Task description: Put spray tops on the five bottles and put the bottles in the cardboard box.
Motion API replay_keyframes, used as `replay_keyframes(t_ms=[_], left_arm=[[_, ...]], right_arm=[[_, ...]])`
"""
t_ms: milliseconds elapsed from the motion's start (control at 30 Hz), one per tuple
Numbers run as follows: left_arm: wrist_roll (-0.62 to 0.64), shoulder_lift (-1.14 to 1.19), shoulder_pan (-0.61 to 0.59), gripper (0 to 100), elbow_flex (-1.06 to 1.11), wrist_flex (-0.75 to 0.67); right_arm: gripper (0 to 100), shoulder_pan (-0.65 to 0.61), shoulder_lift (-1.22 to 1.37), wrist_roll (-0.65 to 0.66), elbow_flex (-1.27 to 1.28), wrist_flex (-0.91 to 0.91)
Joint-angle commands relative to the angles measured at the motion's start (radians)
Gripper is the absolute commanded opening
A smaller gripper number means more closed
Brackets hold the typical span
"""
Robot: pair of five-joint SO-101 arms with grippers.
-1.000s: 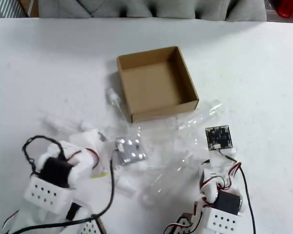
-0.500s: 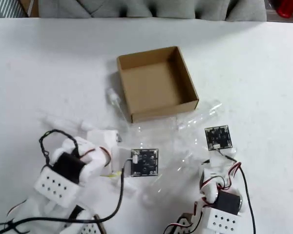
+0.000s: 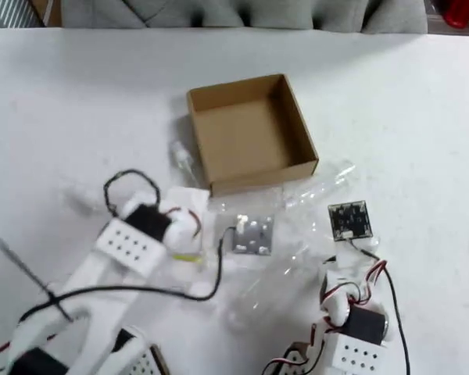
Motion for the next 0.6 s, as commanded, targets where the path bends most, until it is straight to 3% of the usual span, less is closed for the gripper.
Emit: replay_keyframes(t_ms=[0,300,567], left_arm=[[-0.012,0.087,0.027,28,-0.098,-0.002],[0.034,0.074,0.130,28,-0.107,-0.002],[0.011,0.073,0.110,28,-0.118,-0.009]], right_arm=[[4.4,0.008,-0.005,0.008,0.008,-0.018],[4.2,-0.018,-0.005,0.008,0.008,-0.018],[4.2,-0.016,-0.005,0.008,0.008,-0.018]])
